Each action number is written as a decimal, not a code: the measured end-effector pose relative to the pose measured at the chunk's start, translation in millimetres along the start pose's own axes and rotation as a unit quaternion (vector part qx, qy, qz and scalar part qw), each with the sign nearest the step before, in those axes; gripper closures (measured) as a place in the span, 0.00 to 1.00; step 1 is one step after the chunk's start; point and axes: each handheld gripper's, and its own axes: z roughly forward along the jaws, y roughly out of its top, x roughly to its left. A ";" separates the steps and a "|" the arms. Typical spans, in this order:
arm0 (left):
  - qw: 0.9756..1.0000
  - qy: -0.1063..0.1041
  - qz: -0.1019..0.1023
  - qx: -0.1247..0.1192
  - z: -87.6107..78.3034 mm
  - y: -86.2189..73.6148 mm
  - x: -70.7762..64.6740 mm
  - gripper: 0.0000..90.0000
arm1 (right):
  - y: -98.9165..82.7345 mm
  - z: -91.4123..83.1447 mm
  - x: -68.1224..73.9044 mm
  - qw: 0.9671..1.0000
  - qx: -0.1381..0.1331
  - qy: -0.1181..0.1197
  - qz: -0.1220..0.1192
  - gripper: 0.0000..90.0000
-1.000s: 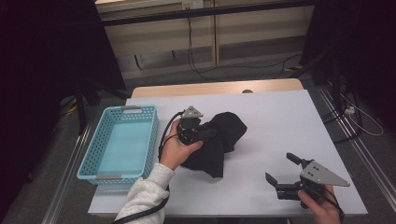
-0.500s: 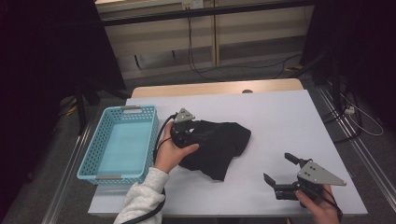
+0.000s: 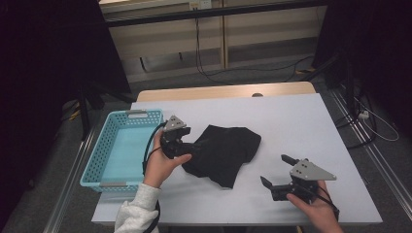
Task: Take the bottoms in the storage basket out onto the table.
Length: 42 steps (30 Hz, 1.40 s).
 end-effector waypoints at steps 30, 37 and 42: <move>1.000 0.029 -0.012 0.000 -8.9 -13.5 11.4 0.18 | 23.5 105.5 59.5 0.986 0.092 0.128 -0.061 0.30; 1.000 0.024 -0.012 0.001 -8.3 -13.7 10.3 0.18 | 23.7 121.1 67.6 0.973 0.155 0.151 -0.087 0.58; 1.000 0.021 -0.013 -0.004 -10.0 -13.7 8.1 0.19 | 24.8 122.3 61.5 0.973 0.161 0.153 -0.059 0.97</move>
